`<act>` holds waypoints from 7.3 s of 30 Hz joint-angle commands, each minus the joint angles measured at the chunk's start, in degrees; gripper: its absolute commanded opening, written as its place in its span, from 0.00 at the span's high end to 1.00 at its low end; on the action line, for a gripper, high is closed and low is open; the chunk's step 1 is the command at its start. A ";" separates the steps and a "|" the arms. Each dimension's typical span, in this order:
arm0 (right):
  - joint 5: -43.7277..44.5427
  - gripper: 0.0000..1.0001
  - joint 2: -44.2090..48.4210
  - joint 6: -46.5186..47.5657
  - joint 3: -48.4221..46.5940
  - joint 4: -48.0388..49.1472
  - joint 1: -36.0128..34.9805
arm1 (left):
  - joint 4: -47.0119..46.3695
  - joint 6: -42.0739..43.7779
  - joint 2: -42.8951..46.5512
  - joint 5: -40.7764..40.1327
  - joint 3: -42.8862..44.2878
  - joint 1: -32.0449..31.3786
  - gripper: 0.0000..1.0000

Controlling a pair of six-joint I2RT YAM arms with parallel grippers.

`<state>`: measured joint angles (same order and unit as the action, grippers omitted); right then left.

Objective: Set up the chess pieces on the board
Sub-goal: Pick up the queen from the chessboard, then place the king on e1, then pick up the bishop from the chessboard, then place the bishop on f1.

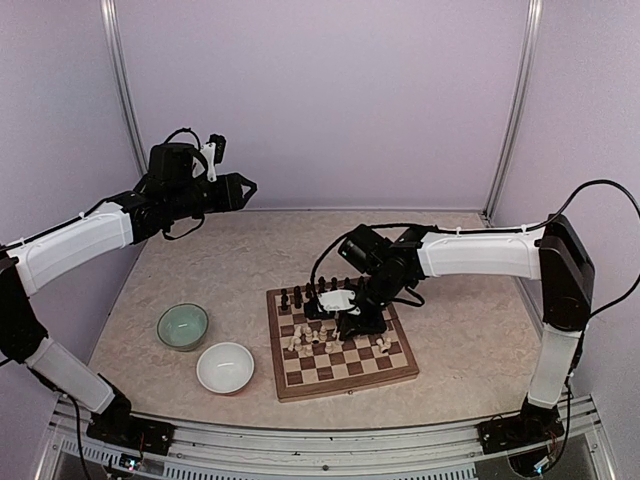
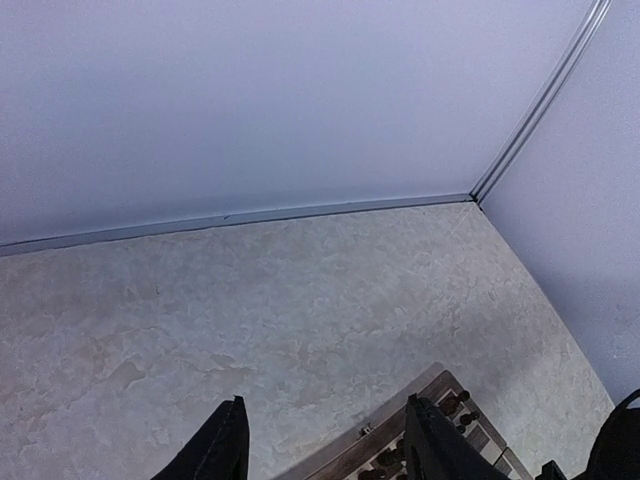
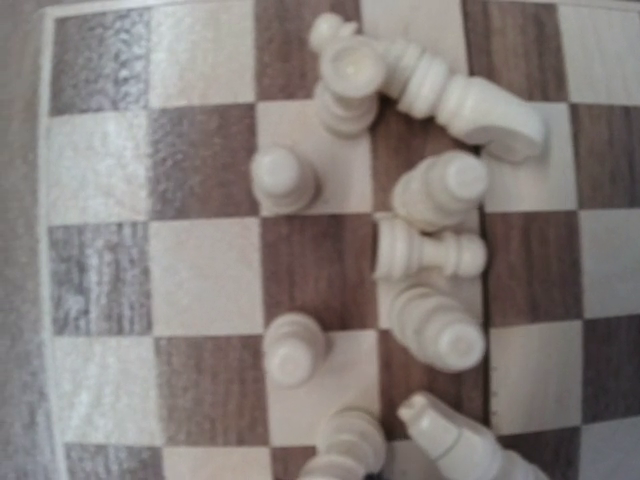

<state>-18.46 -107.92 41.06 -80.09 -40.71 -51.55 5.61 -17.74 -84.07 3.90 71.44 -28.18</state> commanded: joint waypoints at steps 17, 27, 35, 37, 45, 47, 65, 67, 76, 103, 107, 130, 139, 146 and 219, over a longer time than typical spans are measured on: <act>-4.55 0.99 6.19 1.15 0.41 -6.63 -0.66 | 0.19 0.32 -0.79 0.77 2.04 -0.29 0.47; -5.83 0.99 10.24 1.68 5.25 -7.29 -0.66 | 0.34 0.33 -1.17 1.01 2.12 -0.29 0.47; -7.72 0.99 11.52 2.41 8.05 -7.74 -0.88 | 0.80 0.51 -1.84 0.82 2.39 -0.31 0.46; -7.46 0.99 11.87 2.61 8.51 -7.92 -0.92 | 0.94 0.47 -2.05 0.80 2.50 -0.30 0.46; -3.59 0.99 12.09 2.93 9.87 -6.66 -3.85 | 1.27 0.60 -2.32 0.96 2.72 -0.30 0.46; -2.01 0.99 11.57 3.05 10.08 -6.04 -4.68 | 1.29 0.59 -2.32 0.88 2.81 -0.29 0.46; -0.74 0.98 8.76 1.67 9.74 -2.33 -4.99 | 1.56 0.63 -2.39 1.41 3.00 -0.29 0.45; -0.67 0.98 8.40 1.53 9.62 -2.38 -4.96 | 1.62 0.60 -2.41 1.39 3.00 -0.29 0.43; -1.19 0.97 7.56 1.40 9.97 -2.75 -4.97 | 1.60 0.60 -2.45 1.53 3.09 -0.39 0.42; 2.83 0.66 1.94 -5.67 -5.59 -1.23 -0.40 | 1.71 0.76 -2.75 1.55 3.07 -0.43 0.41; 3.33 0.65 -2.37 -6.74 -9.05 -1.13 -0.39 | 1.84 0.77 -2.80 1.52 3.09 -0.38 0.41; -1.32 0.72 -11.07 -6.20 -14.73 -5.30 -0.53 | 1.82 0.25 -2.06 2.95 3.34 0.10 0.41; -0.98 0.96 -10.05 -6.10 -15.08 -5.45 -0.49 | 1.79 0.11 -2.11 3.28 3.36 0.15 0.40; 1.05 1.00 -5.72 -6.56 -15.21 -6.13 -0.23 | 1.78 -0.15 -2.18 3.88 3.42 0.15 0.40; -4.38 0.59 13.31 2.85 11.47 -5.49 -0.36 | 4.26 0.64 -4.92 4.70 5.07 -0.64 0.34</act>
<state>-20.56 -95.72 43.03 -63.86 -42.74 -51.48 9.54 -17.69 -89.01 7.60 74.54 -28.40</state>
